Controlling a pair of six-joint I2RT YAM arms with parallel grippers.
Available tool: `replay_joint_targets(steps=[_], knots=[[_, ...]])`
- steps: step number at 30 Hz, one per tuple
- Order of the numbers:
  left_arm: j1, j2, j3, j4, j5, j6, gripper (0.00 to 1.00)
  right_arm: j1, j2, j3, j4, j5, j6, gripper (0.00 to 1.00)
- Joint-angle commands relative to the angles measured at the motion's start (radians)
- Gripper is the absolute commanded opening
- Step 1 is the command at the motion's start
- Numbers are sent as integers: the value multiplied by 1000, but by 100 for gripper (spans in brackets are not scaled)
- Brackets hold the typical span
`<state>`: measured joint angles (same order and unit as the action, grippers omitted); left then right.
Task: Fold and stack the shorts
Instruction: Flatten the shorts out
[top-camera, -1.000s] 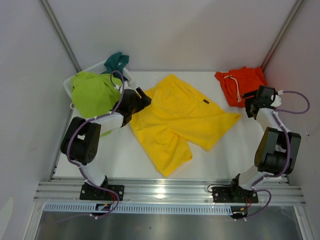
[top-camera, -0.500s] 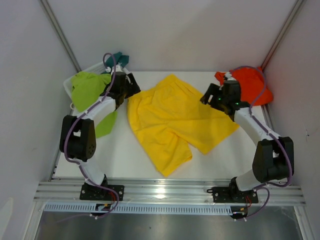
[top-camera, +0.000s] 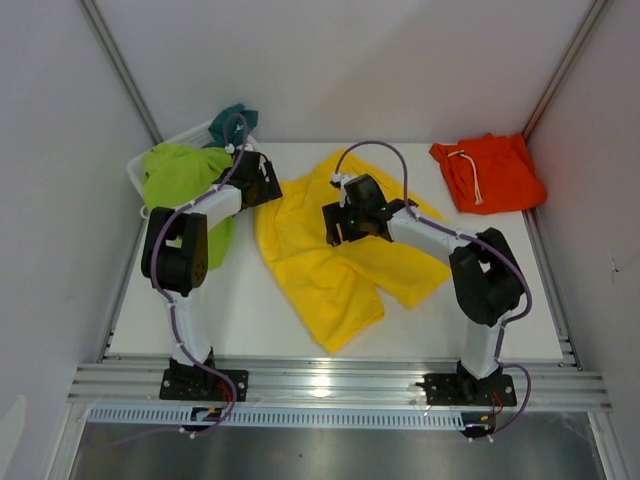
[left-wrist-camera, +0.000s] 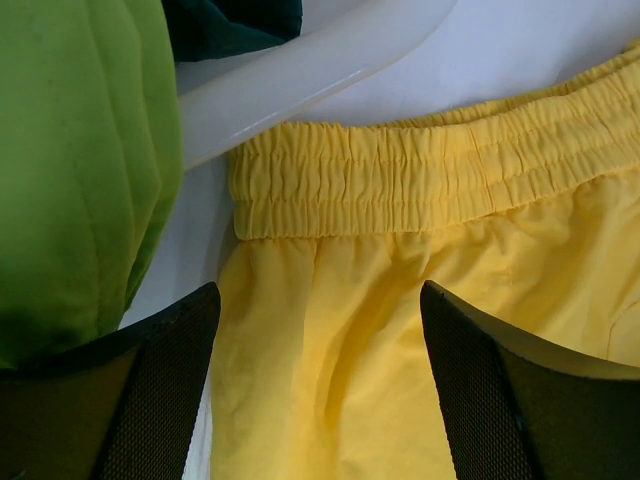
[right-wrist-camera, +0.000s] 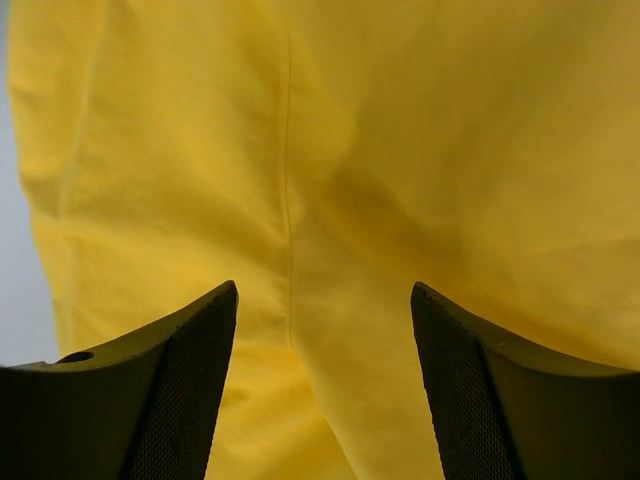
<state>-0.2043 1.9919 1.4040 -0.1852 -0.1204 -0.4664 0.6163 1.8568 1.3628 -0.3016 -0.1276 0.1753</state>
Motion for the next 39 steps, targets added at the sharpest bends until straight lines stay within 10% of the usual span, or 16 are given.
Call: replay_joint_targets(steps=[1,12,19,39], knots=[[2,34,66,-22,-12,35,83,46,42,48,-44,43,-59,72],[16,169,205,-86,-7,18,83,89,90,-45,-24,63,-57,50],[22,199,225,-120,-18,-6,69,83,99,-103,-7,80,-62,3],[135,238,335,-189,56,9,58,17,29,-227,7,65,-53,0]])
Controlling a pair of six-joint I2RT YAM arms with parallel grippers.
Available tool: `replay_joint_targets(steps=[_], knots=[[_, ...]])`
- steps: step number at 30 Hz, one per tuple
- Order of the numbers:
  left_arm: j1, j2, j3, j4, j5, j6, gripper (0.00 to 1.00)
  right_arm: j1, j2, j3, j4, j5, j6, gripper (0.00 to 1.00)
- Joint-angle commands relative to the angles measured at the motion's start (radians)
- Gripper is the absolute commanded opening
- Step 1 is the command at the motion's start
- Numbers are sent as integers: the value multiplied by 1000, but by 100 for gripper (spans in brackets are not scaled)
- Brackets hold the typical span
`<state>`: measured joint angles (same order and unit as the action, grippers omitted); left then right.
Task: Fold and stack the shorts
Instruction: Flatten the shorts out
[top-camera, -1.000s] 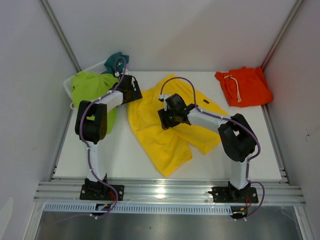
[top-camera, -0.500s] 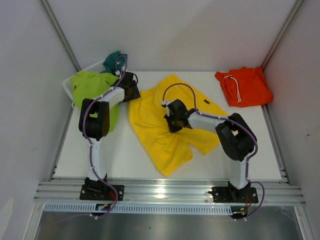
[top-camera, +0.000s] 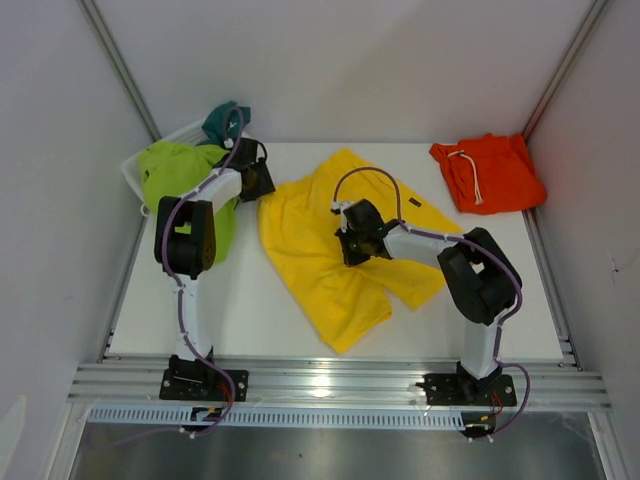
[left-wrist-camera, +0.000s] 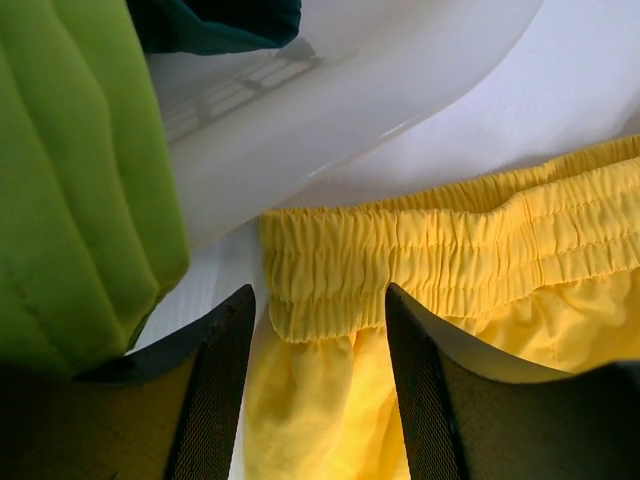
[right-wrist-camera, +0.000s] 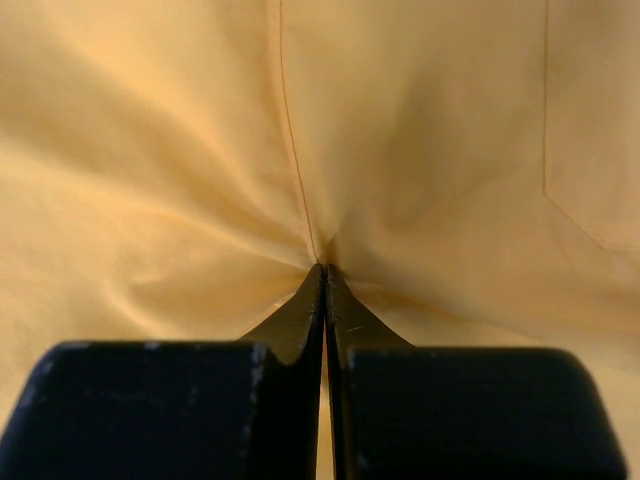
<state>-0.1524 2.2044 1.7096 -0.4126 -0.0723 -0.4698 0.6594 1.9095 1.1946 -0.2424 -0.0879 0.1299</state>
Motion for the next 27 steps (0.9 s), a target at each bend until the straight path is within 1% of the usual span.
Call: replay_joint_targets(steps=[1,2,4,9,13,15,16,18,19,23,25,27], knots=[[103,49,68,28,18,16,58,-32,-29,-70,-48,20,-6,0],[112,67,117,-10,40,13,58,-35,-38,-78,-40,16,-4,0],[131,118,188,-29,58,5,58,-35,-40,-84,-37,10,-1,0],[143,221,415,-100,52,-33,60,-34,-50,-82,-35,-12,2,0],[149,267,485,-83,57,-99,64,-29,-72,-89,-37,-13,4,0],[149,310,553,-107,60,-122,64,-26,-81,-90,-37,-22,4,0],[177,322,565,-112,52,-141,65,-26,-90,-92,-35,-24,7,0],[180,325,549,-88,29,-139,67,-24,-98,-93,-35,-30,10,0],[178,328,544,-54,32,-122,67,-24,-105,-93,-35,-33,8,0],[178,341,571,-75,-53,-76,67,-24,-110,-90,-34,-49,11,0],[194,315,539,-59,-75,-79,67,-24,-107,-87,-31,-58,11,0],[209,278,449,-20,-75,-81,68,-26,-106,-87,-28,-61,13,0]])
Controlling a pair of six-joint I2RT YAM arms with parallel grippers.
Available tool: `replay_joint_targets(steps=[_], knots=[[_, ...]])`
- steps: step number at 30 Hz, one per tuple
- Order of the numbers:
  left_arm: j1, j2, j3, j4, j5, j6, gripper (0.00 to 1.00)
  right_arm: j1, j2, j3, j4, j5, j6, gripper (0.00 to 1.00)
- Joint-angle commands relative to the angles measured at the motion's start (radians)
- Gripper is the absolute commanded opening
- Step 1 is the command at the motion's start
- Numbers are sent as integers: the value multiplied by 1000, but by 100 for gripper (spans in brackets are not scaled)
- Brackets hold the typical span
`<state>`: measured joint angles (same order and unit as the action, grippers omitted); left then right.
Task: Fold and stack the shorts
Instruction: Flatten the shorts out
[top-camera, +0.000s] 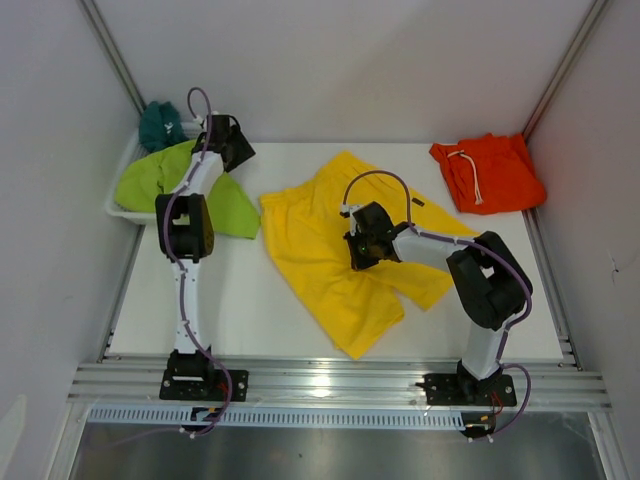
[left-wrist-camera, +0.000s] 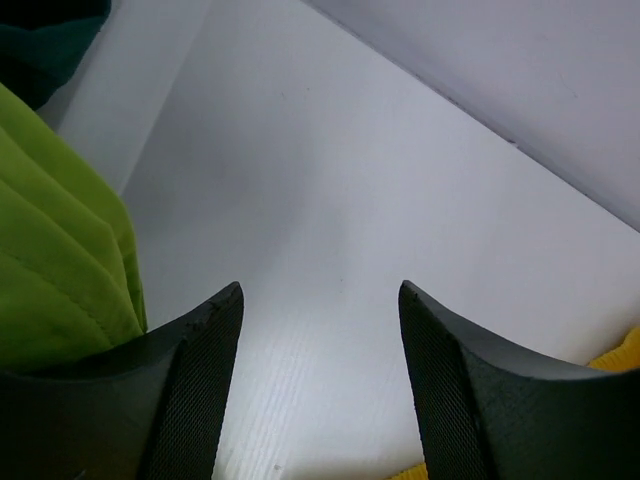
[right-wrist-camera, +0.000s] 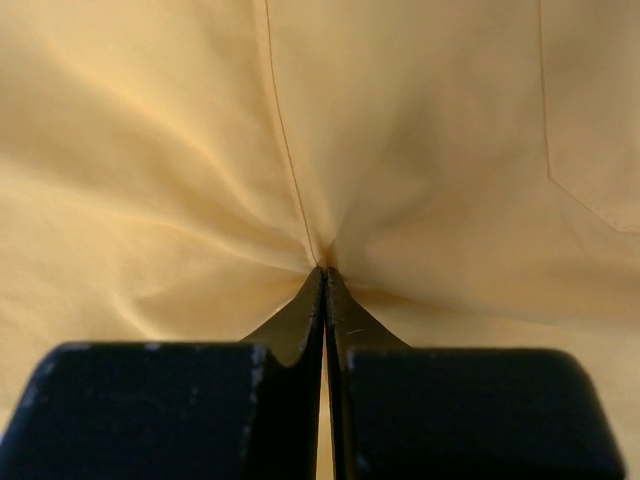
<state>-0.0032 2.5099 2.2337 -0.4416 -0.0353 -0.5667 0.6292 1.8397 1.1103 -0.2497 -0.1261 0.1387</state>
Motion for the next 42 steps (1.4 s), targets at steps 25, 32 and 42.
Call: replay_joint_targets(steps=[25,32,42], knots=[[-204,-678,-781,107,-46,163,77,-2,-69,-60,-19,-6,24,0],[-222,-628,-910,159,28,123,75,-2,-76,-76,-46,28,38,0],[-227,-576,-965,227,55,65,74,-3,-114,-147,-34,48,61,0]])
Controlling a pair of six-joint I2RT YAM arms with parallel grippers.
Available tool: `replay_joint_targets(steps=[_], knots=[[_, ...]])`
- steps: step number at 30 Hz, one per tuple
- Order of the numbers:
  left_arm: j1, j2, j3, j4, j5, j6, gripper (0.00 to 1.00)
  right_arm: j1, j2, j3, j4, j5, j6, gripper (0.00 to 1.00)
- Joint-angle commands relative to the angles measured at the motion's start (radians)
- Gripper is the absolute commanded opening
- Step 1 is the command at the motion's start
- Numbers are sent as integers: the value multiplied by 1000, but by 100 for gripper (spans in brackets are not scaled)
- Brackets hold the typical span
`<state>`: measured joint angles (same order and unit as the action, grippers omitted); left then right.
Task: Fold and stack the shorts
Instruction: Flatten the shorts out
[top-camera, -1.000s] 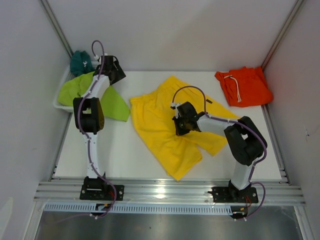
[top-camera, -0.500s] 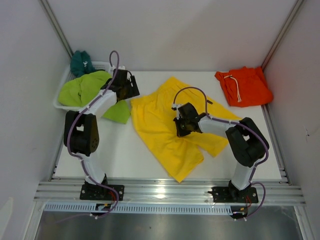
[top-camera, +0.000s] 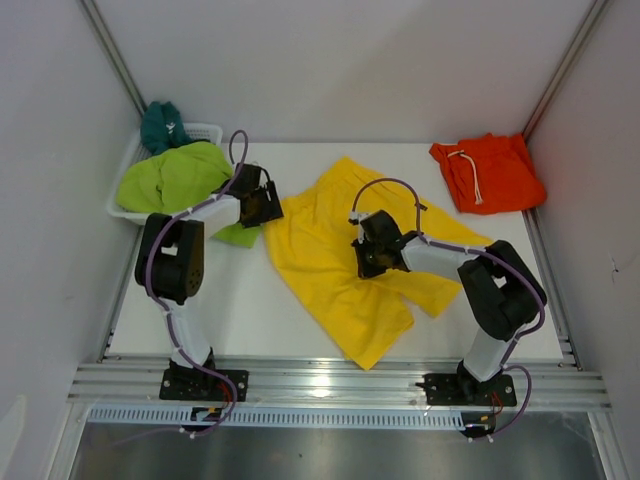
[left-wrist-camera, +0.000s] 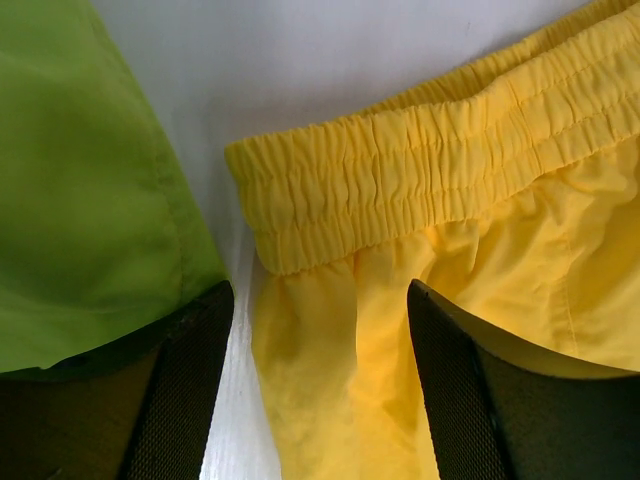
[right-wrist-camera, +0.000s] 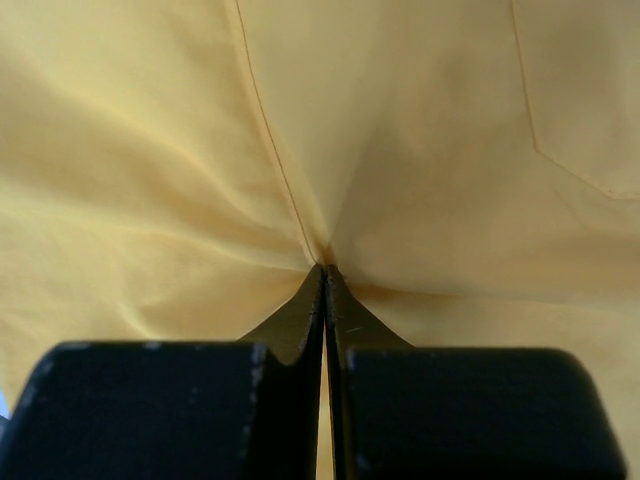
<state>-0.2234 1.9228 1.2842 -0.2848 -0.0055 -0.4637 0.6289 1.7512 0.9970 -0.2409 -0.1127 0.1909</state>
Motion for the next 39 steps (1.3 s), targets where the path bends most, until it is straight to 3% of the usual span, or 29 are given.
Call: replay_joint_targets(steps=[1,6,8,9,12,16,22,30,37,39], knots=[[-7,13,-29,94,33,-46,72,-3,-28,-38,-46,41,12,0],[-7,41,-49,142,39,-78,64,-12,-39,-52,-63,70,18,0],[-7,70,-46,164,36,-88,54,-15,-47,-57,-63,71,16,0],[-7,87,-46,168,38,-92,49,-17,-48,-57,-64,73,18,0],[-7,87,-66,203,35,-105,19,-24,-50,-47,-70,77,16,0],[-1,33,-114,243,10,-122,0,-53,-15,5,-89,76,4,0],[44,-103,-241,294,10,-157,0,-78,148,187,-124,58,-15,0],[94,-436,-566,366,-132,-239,0,-75,356,498,-211,-25,-71,0],[40,-676,-767,407,-272,-337,0,-172,458,687,-342,76,-142,1],[19,-689,-772,407,-307,-340,0,-216,441,698,-330,15,-127,27]])
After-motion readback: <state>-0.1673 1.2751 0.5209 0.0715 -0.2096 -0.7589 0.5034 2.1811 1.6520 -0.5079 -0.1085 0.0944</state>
